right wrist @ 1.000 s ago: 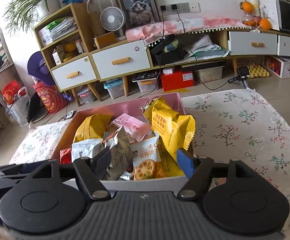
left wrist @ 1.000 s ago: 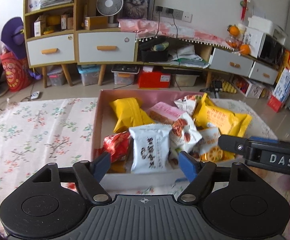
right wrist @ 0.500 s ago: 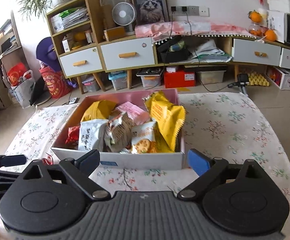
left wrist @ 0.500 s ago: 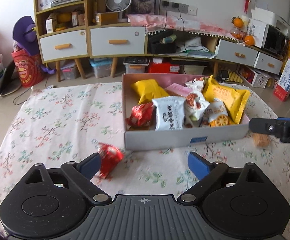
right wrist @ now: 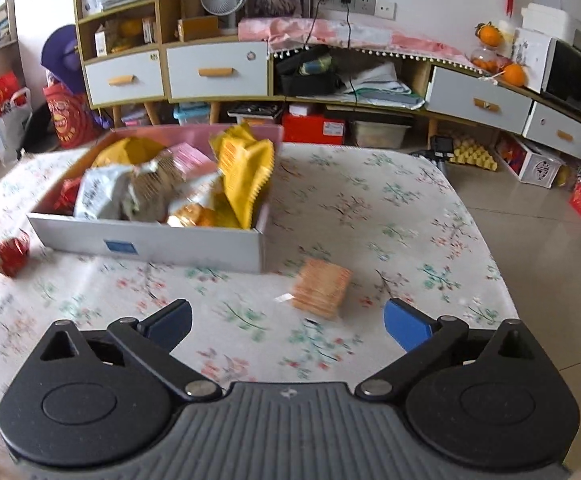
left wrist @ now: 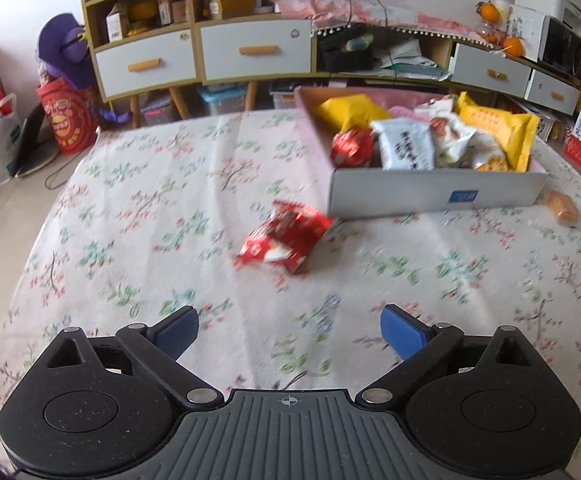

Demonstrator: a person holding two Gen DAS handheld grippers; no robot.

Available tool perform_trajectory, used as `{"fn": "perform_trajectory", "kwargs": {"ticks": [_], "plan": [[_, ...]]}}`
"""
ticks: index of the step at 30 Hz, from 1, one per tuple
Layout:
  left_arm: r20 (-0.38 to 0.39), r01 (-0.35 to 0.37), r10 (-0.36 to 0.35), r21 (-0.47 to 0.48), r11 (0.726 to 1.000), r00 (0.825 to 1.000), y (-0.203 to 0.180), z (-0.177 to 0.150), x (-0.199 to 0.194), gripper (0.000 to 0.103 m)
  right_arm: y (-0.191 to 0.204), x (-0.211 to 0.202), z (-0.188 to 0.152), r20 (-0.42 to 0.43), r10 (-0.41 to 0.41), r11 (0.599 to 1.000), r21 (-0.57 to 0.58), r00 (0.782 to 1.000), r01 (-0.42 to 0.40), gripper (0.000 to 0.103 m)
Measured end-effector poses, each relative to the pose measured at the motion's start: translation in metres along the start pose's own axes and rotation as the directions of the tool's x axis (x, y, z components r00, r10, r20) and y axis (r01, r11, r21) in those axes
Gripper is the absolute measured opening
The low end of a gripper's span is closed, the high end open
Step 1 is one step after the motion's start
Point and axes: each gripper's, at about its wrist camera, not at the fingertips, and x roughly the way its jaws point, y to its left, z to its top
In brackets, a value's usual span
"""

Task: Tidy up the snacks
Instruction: 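Withdraw both tools from the box toward the remaining snacks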

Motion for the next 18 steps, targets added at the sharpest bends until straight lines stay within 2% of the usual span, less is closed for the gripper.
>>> {"fn": "perform_trajectory", "kwargs": {"ticks": [8,12,18], "plan": [[-0.013,-0.003,0.003,-0.022,1.0,1.0,0.018,-0.015,0.015,0.099,-0.017,0.015,-0.02,-0.059,-0.026,0.998,-0.053,0.998,0.023,0.103],[0.029,0.005,-0.005,-0.005,1.0,1.0,0.019,-0.02,0.017,0.103,-0.024,0.021,-0.029,-0.075,-0.027,0.998,-0.058,0.997,0.023,0.103],[0.103,0.023,-0.025,0.017,1.0,0.994,0.019,-0.017,0.026,0.103,-0.034,0.026,-0.032,-0.027,0.024,0.999,0.029,0.999,-0.023,0.103]]}}
